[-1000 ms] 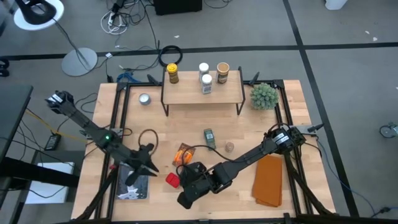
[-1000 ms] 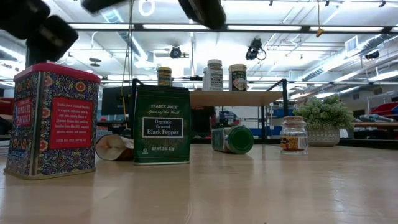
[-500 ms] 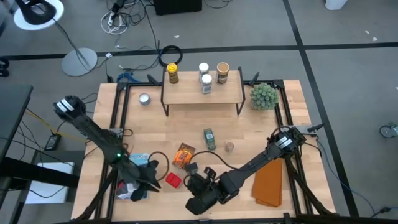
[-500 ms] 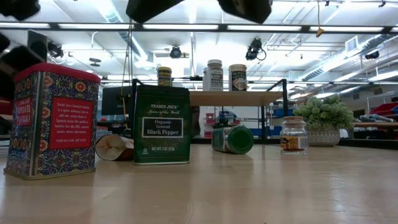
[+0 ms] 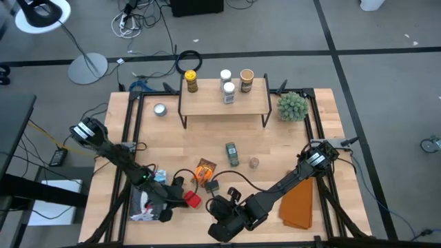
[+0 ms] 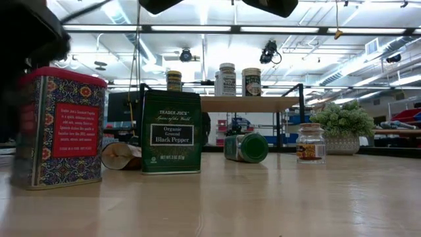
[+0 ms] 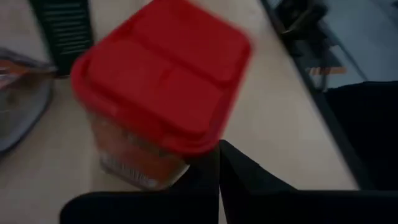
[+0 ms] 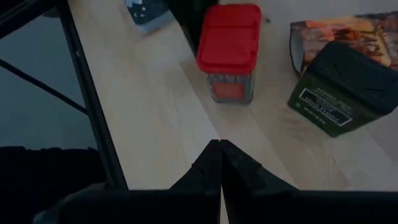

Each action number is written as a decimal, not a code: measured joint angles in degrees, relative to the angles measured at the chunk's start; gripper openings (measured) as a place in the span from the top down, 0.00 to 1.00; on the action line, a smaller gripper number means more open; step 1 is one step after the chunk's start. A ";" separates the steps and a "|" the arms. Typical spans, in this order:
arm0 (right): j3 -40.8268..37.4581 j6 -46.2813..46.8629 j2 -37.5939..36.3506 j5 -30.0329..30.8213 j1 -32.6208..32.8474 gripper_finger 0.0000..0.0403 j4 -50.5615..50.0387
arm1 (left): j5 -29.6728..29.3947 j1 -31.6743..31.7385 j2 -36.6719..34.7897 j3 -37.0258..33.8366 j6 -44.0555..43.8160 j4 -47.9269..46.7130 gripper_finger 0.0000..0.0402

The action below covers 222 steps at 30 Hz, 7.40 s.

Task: Shelf spices
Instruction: Put the red can seasoning on the shelf

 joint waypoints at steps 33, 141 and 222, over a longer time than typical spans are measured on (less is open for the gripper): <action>0.37 18.05 0.00 -1.13 -0.36 1.00 -15.81 | -4.82 10.45 1.93 1.13 6.38 5.18 1.00; -4.61 9.51 0.00 -28.36 -19.24 0.24 -11.91 | -5.16 9.09 -37.50 -19.17 4.85 -8.49 1.00; -0.94 -11.66 -0.01 -26.75 -20.75 0.46 -20.02 | -8.02 9.20 -37.48 -19.17 7.29 -8.03 1.00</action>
